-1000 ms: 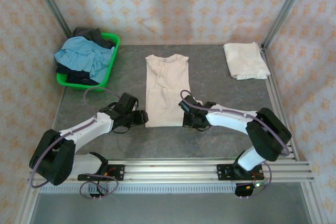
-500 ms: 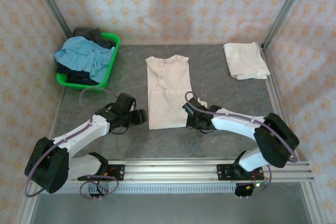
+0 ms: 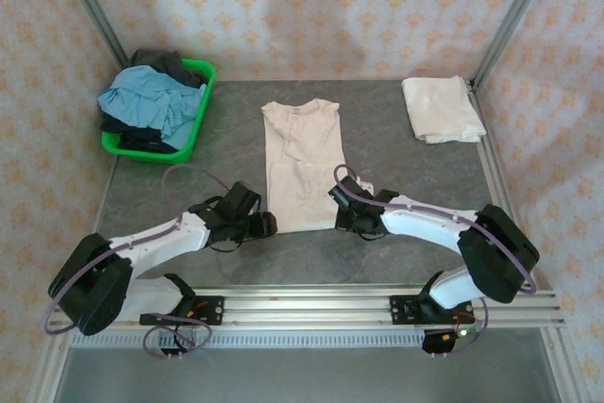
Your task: Fold and stack the t-shirts
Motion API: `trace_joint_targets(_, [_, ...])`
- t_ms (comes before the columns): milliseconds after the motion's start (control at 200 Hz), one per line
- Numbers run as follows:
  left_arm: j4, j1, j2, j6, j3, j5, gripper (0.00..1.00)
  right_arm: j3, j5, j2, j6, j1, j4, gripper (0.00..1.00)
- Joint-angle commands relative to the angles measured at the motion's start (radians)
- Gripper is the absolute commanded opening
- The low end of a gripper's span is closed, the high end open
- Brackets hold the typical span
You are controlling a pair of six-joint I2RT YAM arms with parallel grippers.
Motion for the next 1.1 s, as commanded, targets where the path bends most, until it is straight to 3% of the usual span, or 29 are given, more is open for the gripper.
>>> trace_joint_targets(0, [0.092, -0.033, 0.069, -0.039, 0.002, -0.037, 0.59, -0.010, 0.013, 0.022, 0.011, 0.006, -0.022, 0.00])
trace_joint_targets(105, [0.133, -0.055, 0.162, -0.040, 0.037, -0.023, 0.54, -0.006, 0.013, 0.036, 0.013, 0.006, -0.020, 0.00])
trace_joint_targets(185, [0.178, -0.062, 0.199, -0.041, 0.047, -0.001, 0.42, -0.011, 0.014, 0.036, 0.016, 0.007, -0.018, 0.00])
trace_joint_targets(390, [0.129, -0.064, 0.173, -0.032, 0.056, -0.030, 0.29, -0.012, 0.019, 0.009, 0.014, 0.007, -0.025, 0.00])
trace_joint_targets(550, [0.140, -0.077, 0.132, -0.051, 0.057, -0.025, 0.31, -0.011, 0.008, 0.008, 0.009, 0.007, -0.019, 0.00])
trace_joint_targets(651, [0.145, -0.098, 0.107, -0.064, 0.064, -0.034, 0.41, -0.021, 0.009, 0.009, 0.015, 0.007, -0.010, 0.00])
trace_joint_targets(856, [0.148, -0.114, 0.138, -0.044, 0.076, -0.038, 0.51, -0.029, 0.007, 0.015, 0.016, 0.007, 0.009, 0.00])
trace_joint_targets(1046, [0.183, -0.115, 0.206, -0.047, 0.073, -0.032, 0.53, -0.039, 0.011, 0.014, 0.016, 0.007, 0.014, 0.00])
trace_joint_targets(1091, [0.187, -0.115, 0.216, -0.045, 0.072, -0.030, 0.48, -0.041, 0.011, 0.013, 0.016, 0.007, 0.014, 0.00])
